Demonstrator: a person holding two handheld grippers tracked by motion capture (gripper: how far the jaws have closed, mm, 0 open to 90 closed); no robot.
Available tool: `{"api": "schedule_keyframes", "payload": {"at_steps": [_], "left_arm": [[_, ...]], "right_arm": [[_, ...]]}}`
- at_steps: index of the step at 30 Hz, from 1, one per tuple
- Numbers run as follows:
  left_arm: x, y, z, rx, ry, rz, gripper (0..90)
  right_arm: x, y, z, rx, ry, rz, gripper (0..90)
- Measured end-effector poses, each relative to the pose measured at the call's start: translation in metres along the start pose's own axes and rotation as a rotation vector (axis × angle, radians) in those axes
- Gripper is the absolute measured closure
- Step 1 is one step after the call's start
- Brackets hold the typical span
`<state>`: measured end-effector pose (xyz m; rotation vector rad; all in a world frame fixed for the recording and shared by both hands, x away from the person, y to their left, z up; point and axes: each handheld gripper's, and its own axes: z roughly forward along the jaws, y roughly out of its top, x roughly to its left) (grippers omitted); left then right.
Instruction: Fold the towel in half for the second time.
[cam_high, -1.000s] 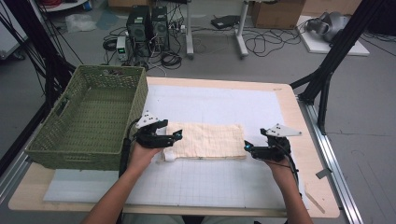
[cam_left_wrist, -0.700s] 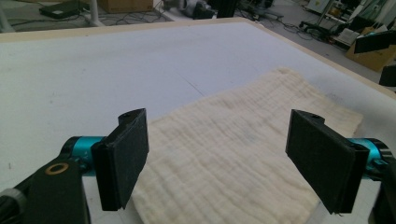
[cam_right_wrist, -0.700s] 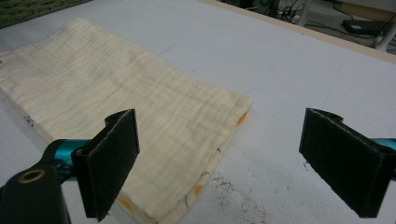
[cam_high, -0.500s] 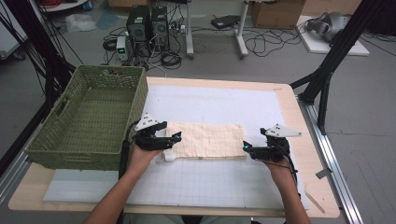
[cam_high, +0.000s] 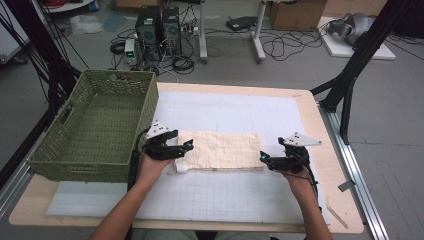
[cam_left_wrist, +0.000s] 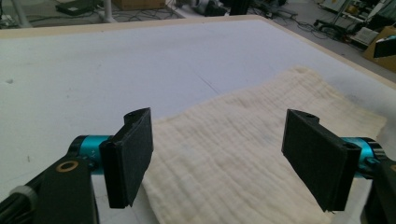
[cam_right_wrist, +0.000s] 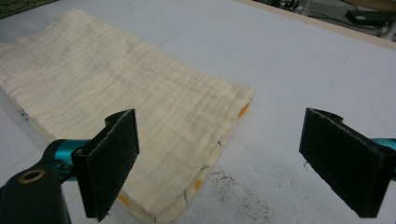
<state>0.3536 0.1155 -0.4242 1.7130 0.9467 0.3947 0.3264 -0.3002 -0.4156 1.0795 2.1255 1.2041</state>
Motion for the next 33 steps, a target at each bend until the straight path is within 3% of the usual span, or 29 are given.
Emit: {"api": "schedule_keyframes", "payload": {"at_steps": [7, 11, 15, 16, 19, 23, 29, 33], "left_arm": [[0.01, 0.004, 0.014, 0.039, 0.085, -0.012, 26.8], [0.013, 0.006, 0.02, 0.033, 0.092, -0.036, 30.1], [0.021, 0.007, 0.032, 0.087, 0.119, -0.074, 40.7], [0.025, 0.01, 0.037, 0.114, 0.137, -0.078, 41.3], [0.028, 0.009, 0.04, 0.105, 0.153, -0.092, 43.4], [0.035, 0.001, 0.046, 0.167, 0.187, -0.093, 43.3], [0.037, -0.003, 0.05, 0.196, 0.175, -0.091, 44.4], [0.034, -0.003, 0.051, 0.203, 0.159, -0.058, 60.2]], "right_arm": [[0.001, -0.002, -0.001, 0.009, 0.007, 0.005, 11.4], [0.0, -0.002, -0.002, 0.007, 0.006, 0.009, 11.4], [-0.002, -0.002, -0.001, 0.01, 0.007, 0.017, 11.4], [-0.002, -0.003, -0.001, 0.014, 0.006, 0.023, 11.4], [-0.001, -0.003, 0.0, 0.016, 0.01, 0.017, 11.4], [-0.001, -0.003, 0.0, 0.017, 0.011, 0.016, 11.4], [-0.002, -0.003, 0.003, 0.03, 0.007, 0.023, 11.5], [-0.005, -0.005, 0.009, 0.05, 0.001, 0.036, 11.5]]}}
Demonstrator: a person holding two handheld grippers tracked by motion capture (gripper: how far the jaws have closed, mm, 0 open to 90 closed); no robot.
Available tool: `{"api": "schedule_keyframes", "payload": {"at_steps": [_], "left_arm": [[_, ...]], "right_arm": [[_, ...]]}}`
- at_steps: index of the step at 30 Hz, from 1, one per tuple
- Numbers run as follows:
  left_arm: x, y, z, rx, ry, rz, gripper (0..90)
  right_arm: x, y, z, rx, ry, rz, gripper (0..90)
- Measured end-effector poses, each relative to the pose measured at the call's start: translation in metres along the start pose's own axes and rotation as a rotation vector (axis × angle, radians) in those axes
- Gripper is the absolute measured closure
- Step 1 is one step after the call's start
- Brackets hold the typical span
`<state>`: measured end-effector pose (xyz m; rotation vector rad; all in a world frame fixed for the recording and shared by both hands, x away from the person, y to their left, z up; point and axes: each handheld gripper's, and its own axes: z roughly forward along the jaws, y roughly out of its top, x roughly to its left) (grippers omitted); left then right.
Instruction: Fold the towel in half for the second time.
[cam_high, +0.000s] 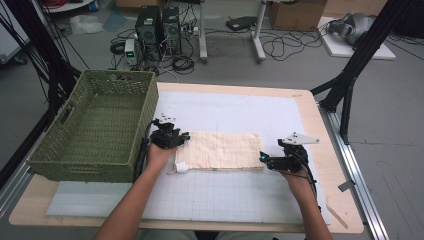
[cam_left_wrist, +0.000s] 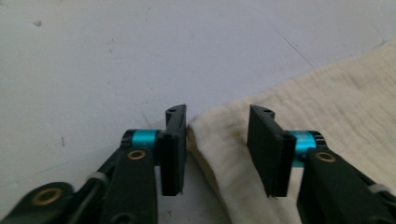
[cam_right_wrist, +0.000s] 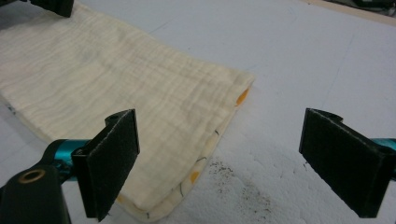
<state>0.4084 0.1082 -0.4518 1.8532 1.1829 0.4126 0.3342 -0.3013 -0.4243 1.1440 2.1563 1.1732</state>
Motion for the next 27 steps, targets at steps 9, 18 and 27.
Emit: {"api": "schedule_keyframes", "payload": {"at_steps": [9, 18, 27], "left_arm": [[-0.006, 0.0, 0.001, 0.013, -0.005, 0.06, 84.9], [0.0, 0.0, -0.001, 0.002, -0.027, 0.01, 85.9], [0.002, -0.001, -0.001, -0.003, -0.043, 0.001, 85.8]], "right_arm": [[-0.007, -0.001, 0.01, 0.045, 0.015, 0.035, 11.8], [-0.018, 0.018, 0.03, 0.071, 0.022, 0.078, 12.0], [-0.025, 0.033, 0.062, 0.118, 0.044, 0.088, 35.8]]}}
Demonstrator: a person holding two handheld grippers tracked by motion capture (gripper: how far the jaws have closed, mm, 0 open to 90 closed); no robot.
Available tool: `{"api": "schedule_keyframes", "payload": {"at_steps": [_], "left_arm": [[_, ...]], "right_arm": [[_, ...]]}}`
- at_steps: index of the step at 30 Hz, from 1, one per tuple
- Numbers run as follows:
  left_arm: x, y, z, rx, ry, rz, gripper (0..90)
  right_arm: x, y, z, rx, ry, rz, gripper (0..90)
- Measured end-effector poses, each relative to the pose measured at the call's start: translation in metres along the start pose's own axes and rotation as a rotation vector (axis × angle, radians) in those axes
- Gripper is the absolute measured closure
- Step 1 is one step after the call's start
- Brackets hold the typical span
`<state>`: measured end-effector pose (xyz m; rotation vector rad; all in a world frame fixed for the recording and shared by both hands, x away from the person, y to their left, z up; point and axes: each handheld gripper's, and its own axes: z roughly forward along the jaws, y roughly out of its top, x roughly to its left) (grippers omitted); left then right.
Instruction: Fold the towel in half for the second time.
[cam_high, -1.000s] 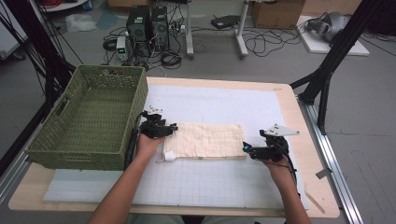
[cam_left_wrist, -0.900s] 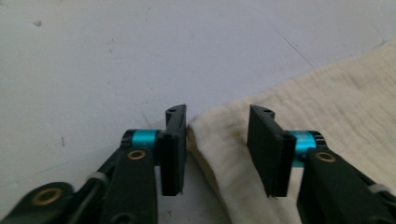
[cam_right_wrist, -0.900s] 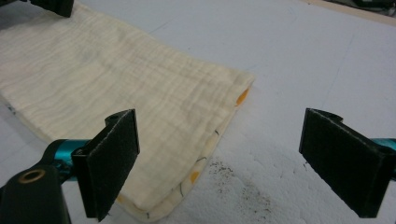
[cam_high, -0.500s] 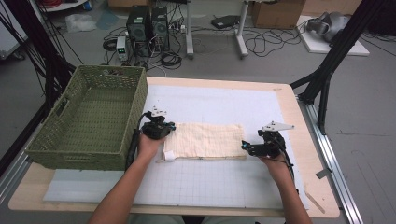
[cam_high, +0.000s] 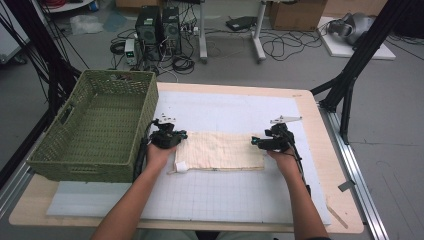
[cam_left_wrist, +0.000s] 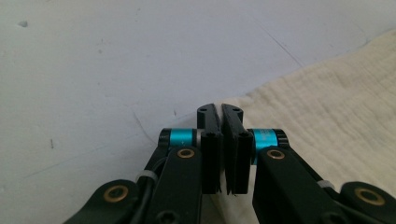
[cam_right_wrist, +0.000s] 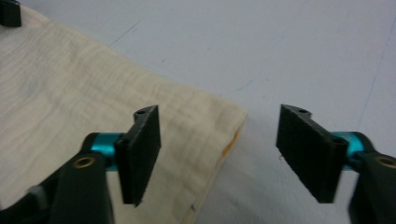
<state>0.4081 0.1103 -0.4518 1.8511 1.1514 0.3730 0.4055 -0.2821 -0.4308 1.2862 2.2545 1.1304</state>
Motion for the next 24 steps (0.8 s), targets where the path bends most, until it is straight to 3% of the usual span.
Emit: {"api": "schedule_keyframes", "payload": {"at_steps": [7, 10, 12, 13, 14, 19, 24], "left_arm": [[0.001, 0.0, -0.001, -0.004, -0.009, -0.004, 85.7], [0.002, 0.0, -0.001, -0.005, -0.013, -0.012, 85.4], [0.002, 0.0, -0.001, -0.011, -0.019, -0.013, 85.4], [0.002, 0.0, -0.001, -0.011, -0.024, -0.013, 85.4], [0.002, 0.0, -0.001, -0.013, -0.027, -0.013, 85.7], [0.003, 0.001, -0.003, -0.03, -0.038, -0.006, 86.3], [-0.001, 0.006, -0.008, -0.139, -0.064, -0.011, 86.4]], "right_arm": [[-0.003, 0.006, 0.02, 0.036, -0.033, -0.016, 52.9], [-0.006, 0.003, 0.026, 0.046, 0.002, 0.002, 59.1], [-0.006, 0.003, 0.026, 0.043, -0.002, -0.003, 63.8], [-0.006, 0.003, 0.026, 0.043, 0.0, -0.009, 68.7], [-0.006, 0.003, 0.025, 0.053, 0.018, -0.026, 82.3], [-0.001, 0.006, 0.024, 0.063, -0.011, -0.084, 85.6], [-0.005, 0.009, 0.012, -0.003, -0.072, -0.083, 85.9]]}}
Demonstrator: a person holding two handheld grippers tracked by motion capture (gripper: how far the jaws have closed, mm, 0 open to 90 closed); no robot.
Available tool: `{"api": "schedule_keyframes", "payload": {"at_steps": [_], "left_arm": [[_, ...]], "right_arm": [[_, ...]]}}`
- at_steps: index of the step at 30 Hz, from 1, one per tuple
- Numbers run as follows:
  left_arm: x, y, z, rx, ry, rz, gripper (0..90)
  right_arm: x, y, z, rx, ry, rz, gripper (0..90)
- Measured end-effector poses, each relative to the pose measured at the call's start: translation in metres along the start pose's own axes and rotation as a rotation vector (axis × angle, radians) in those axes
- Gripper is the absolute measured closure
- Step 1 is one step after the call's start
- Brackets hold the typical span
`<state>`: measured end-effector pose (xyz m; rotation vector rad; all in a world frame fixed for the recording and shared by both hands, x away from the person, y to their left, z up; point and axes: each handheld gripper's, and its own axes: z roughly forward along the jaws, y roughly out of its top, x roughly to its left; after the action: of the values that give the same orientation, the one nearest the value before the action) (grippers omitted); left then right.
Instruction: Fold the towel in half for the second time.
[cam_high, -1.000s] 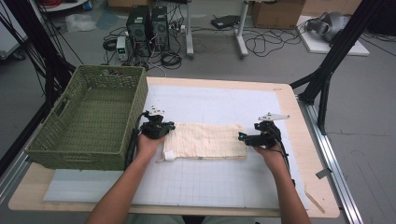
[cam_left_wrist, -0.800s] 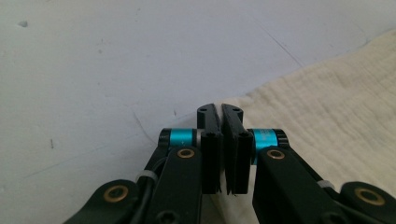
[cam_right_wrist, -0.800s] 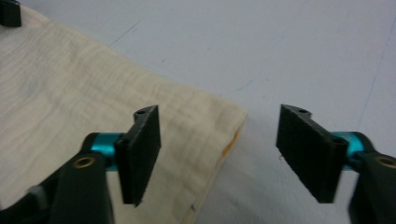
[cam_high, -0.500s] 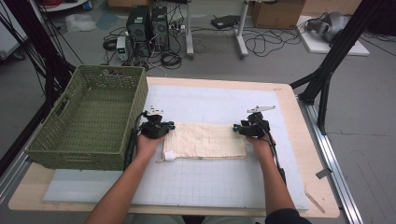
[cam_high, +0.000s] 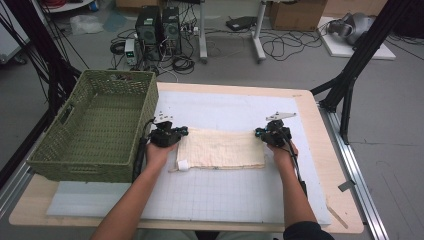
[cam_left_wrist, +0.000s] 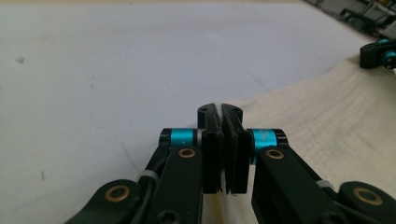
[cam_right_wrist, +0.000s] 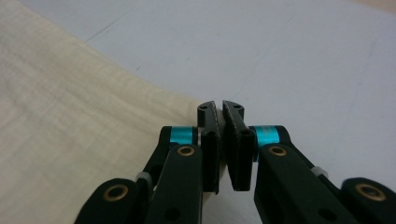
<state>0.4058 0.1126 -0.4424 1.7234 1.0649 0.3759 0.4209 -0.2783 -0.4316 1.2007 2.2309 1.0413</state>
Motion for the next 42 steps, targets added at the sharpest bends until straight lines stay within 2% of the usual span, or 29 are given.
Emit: {"api": "schedule_keyframes", "payload": {"at_steps": [1, 5, 9, 12, 15, 16, 17, 18, 19, 22, 26, 34, 36, 39, 42], "left_arm": [[-0.001, 0.001, 0.0, -0.019, -0.001, 0.004, 86.5], [0.0, 0.0, 0.001, -0.04, -0.005, 0.0, 86.4], [0.003, 0.0, -0.001, -0.021, -0.007, -0.007, 86.2], [0.001, 0.001, -0.004, 0.006, -0.028, -0.008, 86.1], [-0.005, 0.002, -0.009, 0.019, -0.036, 0.022, 86.1], [-0.007, 0.003, -0.011, 0.013, -0.038, 0.028, 86.0], [-0.009, 0.004, -0.014, 0.006, -0.041, 0.038, 86.0], [-0.011, 0.004, -0.016, 0.001, -0.041, 0.047, 86.0], [-0.016, 0.004, -0.023, -0.017, -0.047, 0.075, 86.0], [-0.019, 0.003, -0.026, -0.024, -0.054, 0.085, 85.9], [-0.024, -0.002, -0.036, -0.03, -0.058, 0.121, 85.7], [-0.026, -0.012, -0.043, -0.024, -0.036, 0.154, 85.2], [-0.027, -0.014, -0.043, 0.0, -0.042, 0.151, 85.2], [-0.028, -0.017, -0.046, -0.015, -0.044, 0.159, 84.8], [-0.03, -0.022, -0.048, 0.001, -0.048, 0.164, 84.5]], "right_arm": [[-0.003, 0.001, -0.005, -0.028, -0.006, 0.004, 85.9], [-0.004, 0.001, -0.008, -0.032, 0.001, 0.002, 85.8], [-0.001, 0.002, -0.009, -0.05, 0.014, 0.007, 85.6], [0.001, 0.001, -0.011, -0.06, 0.024, 0.004, 85.6], [0.004, -0.003, -0.019, -0.081, 0.035, -0.001, 85.6], [0.005, -0.005, -0.022, -0.086, 0.037, 0.0, 85.5], [0.004, -0.008, -0.028, -0.074, 0.064, 0.013, 85.2], [0.004, -0.008, -0.028, -0.074, 0.064, 0.013, 85.2], [0.006, -0.01, -0.035, -0.102, 0.071, 0.008, 85.2], [0.007, -0.013, -0.042, -0.114, 0.085, 0.013, 85.2], [0.011, -0.021, -0.052, -0.128, 0.104, 0.011, 84.9], [0.024, -0.032, -0.059, -0.156, 0.127, -0.027, 84.5], [0.026, -0.035, -0.059, -0.157, 0.133, -0.042, 84.5], [0.029, -0.042, -0.061, -0.147, 0.138, -0.046, 84.5], [0.03, -0.044, -0.062, -0.144, 0.141, -0.051, 84.4]]}}
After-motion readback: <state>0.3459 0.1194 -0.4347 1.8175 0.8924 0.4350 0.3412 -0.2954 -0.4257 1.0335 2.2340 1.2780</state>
